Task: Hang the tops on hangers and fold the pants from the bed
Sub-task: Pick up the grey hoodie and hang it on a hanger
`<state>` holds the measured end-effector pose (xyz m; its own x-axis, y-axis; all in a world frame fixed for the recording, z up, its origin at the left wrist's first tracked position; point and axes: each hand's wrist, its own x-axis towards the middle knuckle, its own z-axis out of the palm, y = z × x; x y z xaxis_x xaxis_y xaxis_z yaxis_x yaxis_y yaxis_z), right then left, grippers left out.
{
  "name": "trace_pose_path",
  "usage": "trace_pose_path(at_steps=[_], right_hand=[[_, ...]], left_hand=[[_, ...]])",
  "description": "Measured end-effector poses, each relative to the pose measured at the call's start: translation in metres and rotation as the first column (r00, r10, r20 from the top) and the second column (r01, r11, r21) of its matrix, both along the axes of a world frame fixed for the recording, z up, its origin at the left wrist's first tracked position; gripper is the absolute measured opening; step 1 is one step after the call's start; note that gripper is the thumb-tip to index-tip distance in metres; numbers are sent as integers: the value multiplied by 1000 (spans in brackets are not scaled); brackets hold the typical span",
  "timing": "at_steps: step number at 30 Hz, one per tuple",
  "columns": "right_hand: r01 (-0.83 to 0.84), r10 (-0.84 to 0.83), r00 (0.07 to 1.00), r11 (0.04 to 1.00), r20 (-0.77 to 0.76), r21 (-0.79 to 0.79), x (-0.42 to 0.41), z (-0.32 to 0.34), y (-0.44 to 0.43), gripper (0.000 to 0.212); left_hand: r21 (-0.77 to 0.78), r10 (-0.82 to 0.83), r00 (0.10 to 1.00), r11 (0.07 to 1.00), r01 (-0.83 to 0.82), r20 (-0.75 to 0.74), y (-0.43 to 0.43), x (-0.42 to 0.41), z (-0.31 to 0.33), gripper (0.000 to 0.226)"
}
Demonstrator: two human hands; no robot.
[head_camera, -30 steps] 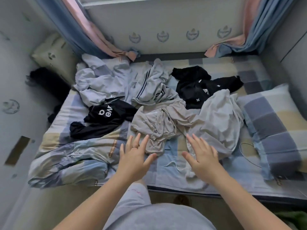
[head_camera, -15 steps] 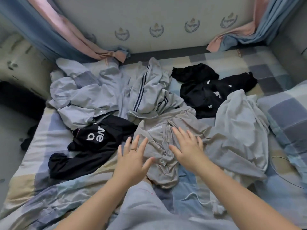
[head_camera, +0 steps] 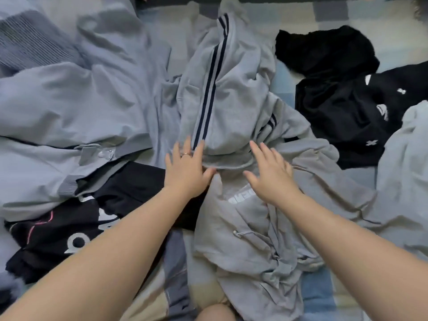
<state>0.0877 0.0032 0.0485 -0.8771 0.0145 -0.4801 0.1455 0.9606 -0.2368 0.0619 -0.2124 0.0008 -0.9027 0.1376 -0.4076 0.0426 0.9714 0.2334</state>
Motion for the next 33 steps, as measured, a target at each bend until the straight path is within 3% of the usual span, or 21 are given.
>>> trace_pose_path(at_steps=[5,8,11,13,16,21,26,33], right_hand=[[-45,47,999,994,-13,96,-61,-66,-24,96],[-107,107,994,983,8,150,-76,-107,-26,100],[-111,120,991,985,-66,132,-89,-136,-20,79],[-99,111,983,991,-146,88,-98,-147,-16,62],[-100,108,980,994,-166,51,-102,-155,-15,54],[-85,85,996,996,-7,14,-111,-149,-14,53],[103,-70,962,988,266,-111,-133,-113,-7,47],[179,-146,945,980,292,-87,-43,-72,12,49]], left_hand=[[90,124,985,987,-135,120,2,-61,-65,95],[-21,136,983,991,-135,126,12,-65,-100,89],[-136,113,992,985,-105,52,16,-70,-116,79],[-133,63,997,989,-57,40,9,-79,-118,72],[-135,14,998,991,-4,68,1,-90,-117,65],[-143,75,989,988,-56,129,8,-93,-108,57],[-75,172,956,985,-158,237,11,-98,-79,44],[244,126,983,957,-155,131,28,-11,-34,30]])
